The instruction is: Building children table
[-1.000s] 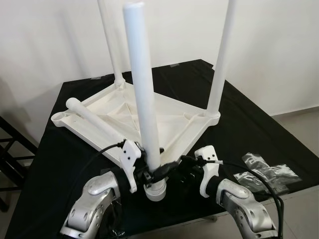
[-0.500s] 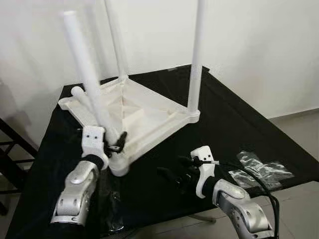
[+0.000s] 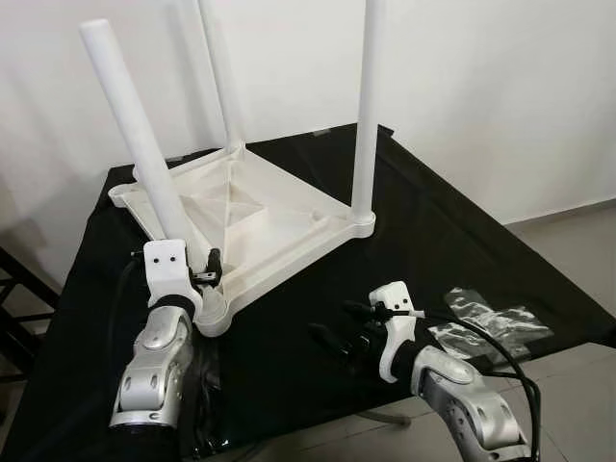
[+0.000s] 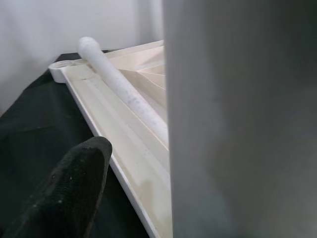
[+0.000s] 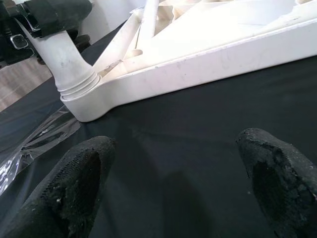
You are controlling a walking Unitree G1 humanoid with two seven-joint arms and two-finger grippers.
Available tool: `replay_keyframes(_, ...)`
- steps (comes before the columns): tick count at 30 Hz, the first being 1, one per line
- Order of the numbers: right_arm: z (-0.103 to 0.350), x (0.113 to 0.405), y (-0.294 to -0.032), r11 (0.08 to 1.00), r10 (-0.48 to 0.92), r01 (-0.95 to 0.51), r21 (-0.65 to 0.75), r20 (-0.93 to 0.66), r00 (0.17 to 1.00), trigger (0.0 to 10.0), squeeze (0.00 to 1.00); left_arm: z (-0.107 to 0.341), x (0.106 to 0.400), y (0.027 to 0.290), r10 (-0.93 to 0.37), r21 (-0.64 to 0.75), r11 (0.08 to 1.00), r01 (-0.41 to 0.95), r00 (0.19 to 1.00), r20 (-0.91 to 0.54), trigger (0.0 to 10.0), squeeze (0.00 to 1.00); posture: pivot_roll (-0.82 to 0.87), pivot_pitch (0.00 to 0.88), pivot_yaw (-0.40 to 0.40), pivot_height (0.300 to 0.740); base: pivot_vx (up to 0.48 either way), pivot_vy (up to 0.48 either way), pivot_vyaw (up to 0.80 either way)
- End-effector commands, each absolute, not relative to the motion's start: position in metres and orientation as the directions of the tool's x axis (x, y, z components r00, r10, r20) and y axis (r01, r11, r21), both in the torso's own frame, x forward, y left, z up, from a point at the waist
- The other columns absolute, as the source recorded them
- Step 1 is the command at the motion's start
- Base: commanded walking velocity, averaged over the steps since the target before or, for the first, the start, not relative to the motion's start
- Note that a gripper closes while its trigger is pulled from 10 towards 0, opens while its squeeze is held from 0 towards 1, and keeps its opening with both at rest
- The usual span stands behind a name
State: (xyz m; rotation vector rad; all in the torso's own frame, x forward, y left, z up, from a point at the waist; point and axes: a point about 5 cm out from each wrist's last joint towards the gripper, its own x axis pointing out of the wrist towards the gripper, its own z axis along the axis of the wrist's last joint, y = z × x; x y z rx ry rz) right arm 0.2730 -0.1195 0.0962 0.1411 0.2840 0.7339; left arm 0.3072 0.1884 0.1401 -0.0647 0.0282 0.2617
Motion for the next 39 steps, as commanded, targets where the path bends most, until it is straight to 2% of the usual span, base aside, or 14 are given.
replay_keyframes(1, 0.099, 0.274, -0.117, 0.725, 0.687, -0.648, 0.231, -0.196, 0.699, 10.0, 0.0, 0.133, 0.301, 0.214, 0.395, -0.028, 0.917, -0.398, 0.915, -0.078, 9.5, 0.0, -0.12, 0.001, 0.043, 0.74, 0.0, 0.0, 0.0)
replay_keyframes(2, 0.099, 0.274, -0.117, 0.725, 0.687, -0.648, 0.231, -0.196, 0.699, 10.0, 0.0, 0.133, 0.301, 0.214, 0.395, -0.028, 0.917, -0.398, 0.915, -0.078, 9.5, 0.0, -0.12, 0.001, 0.043, 0.74, 0.0, 0.0, 0.0)
replay_keyframes(3, 0.099, 0.274, -0.117, 0.725, 0.688, -0.648, 0.232, -0.196, 0.699, 10.0, 0.0, 0.133, 0.299, 0.211, 0.403, -0.032, 0.913, -0.406, 0.912, -0.08, 0.0, 0.0, -0.12, 0.001, 0.045, 0.74, 0.0, 0.0, 0.0)
replay_keyframes(12, 0.099, 0.274, -0.116, 0.724, 0.688, -0.648, 0.236, -0.194, 0.699, 10.0, 0.0, 0.136, 0.296, 0.21, 0.386, -0.064, 0.919, -0.388, 0.921, -0.052, 0.0, 0.0, -0.11, 0.003, 0.047, 0.74, 0.0, 0.0, 0.0)
replay_keyframes(15, 0.099, 0.273, -0.116, 0.724, 0.689, -0.648, 0.237, -0.194, 0.699, 10.0, 0.0, 0.142, 0.3, 0.207, 0.309, -0.091, 0.947, -0.309, 0.951, -0.007, 0.0, 0.0, -0.11, 0.002, 0.048, 0.74, 0.0, 0.0, 0.0)
replay_keyframes(17, 0.099, 0.273, -0.116, 0.724, 0.689, -0.648, 0.238, -0.193, 0.699, 10.0, 0.0, 0.157, 0.304, 0.188, 0.098, -0.132, 0.988, -0.083, 0.989, 0.112, 0.0, 0.0, -0.11, 0.002, 0.048, 0.74, 0.0, 0.0, 0.0)
replay_keyframes(18, 0.099, 0.273, -0.116, 0.724, 0.689, -0.648, 0.238, -0.193, 0.699, 10.0, 0.0, 0.17, 0.302, 0.169, -0.091, -0.138, 0.983, 0.121, 0.973, 0.21, 0.0, 0.0, -0.12, 0.002, 0.047, 0.74, 0.0, 0.0, 0.0)
replay_keyframes(19, 0.099, 0.273, -0.116, 0.724, 0.689, -0.648, 0.238, -0.193, 0.699, 10.0, 0.0, 0.17, 0.302, 0.169, -0.091, -0.138, 0.983, 0.121, 0.973, 0.21, 0.0, 0.0, -0.12, 0.002, 0.047, 0.74, 0.0, 0.0, 0.0)
replay_keyframes(20, 0.099, 0.273, -0.116, 0.724, 0.689, -0.648, 0.239, -0.193, 0.699, 10.0, 0.0, 0.181, 0.293, 0.148, -0.319, -0.14, 0.918, 0.37, 0.902, 0.291, 0.0, 0.0, -0.12, 0.001, 0.045, 0.74, 0.0, 0.0, 0.0)
replay_keyframes(21, 0.099, 0.273, -0.116, 0.724, 0.689, -0.647, 0.239, -0.193, 0.699, 10.0, 0.0, 0.185, 0.276, 0.13, -0.547, -0.088, 0.796, 0.598, 0.775, 0.317, 0.0, 0.0, -0.11, 0.0, 0.041, 0.74, 0.0, 0.0, 0.0)
replay_keyframes(22, 0.099, 0.273, -0.116, 0.724, 0.689, -0.647, 0.239, -0.193, 0.699, 10.0, 0.0, 0.185, 0.276, 0.13, -0.547, -0.088, 0.796, 0.598, 0.775, 0.317, 0.0, 0.0, -0.11, 0.0, 0.041, 0.74, 0.0, 0.0, 0.0)
replay_keyframes(25, 0.098, 0.274, -0.116, 0.723, 0.69, -0.648, 0.24, -0.195, 0.697, 10.0, 0.0, 0.171, 0.246, 0.108, -0.825, -0.068, 0.52, 0.851, 0.521, 0.219, 0.0, 0.0, -0.11, 0.0, 0.044, 0.74, 0.0, 0.0, 0.0)
replay_keyframes(30, 0.098, 0.273, -0.116, 0.723, 0.689, -0.648, 0.239, -0.196, 0.698, 10.0, 0.0, 0.16, 0.241, 0.099, -0.879, -0.076, 0.439, 0.895, 0.445, 0.169, 0.0, 0.0, -0.12, 0.0, 0.046, 0.74, 0.0, 0.0, 0.0)
replay_keyframes(39, 0.098, 0.273, -0.116, 0.723, 0.689, -0.648, 0.237, -0.198, 0.697, 10.0, 0.0, 0.15, 0.248, 0.095, -0.881, -0.033, 0.452, 0.892, 0.451, 0.142, 0.0, 0.0, -0.12, 0.0, 0.043, 0.74, 0.0, 0.0, 0.0)
